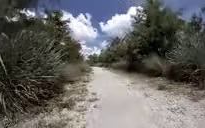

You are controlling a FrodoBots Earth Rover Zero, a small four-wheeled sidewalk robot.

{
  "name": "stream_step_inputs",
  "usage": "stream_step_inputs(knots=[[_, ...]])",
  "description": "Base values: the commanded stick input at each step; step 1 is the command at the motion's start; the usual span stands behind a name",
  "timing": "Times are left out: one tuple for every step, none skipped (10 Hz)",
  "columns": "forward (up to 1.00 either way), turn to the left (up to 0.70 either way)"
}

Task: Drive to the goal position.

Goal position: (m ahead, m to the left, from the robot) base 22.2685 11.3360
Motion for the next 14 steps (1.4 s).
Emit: stream_step_inputs(knots=[[0.70,-0.23],[0.70,0.00],[0.70,0.00],[0.70,0.00],[0.70,0.00],[0.70,0.00],[0.70,0.00],[0.70,0.00],[0.70,0.00],[0.70,0.00],[0.70,0.00],[0.70,0.00],[0.70,0.00],[0.70,0.00]])
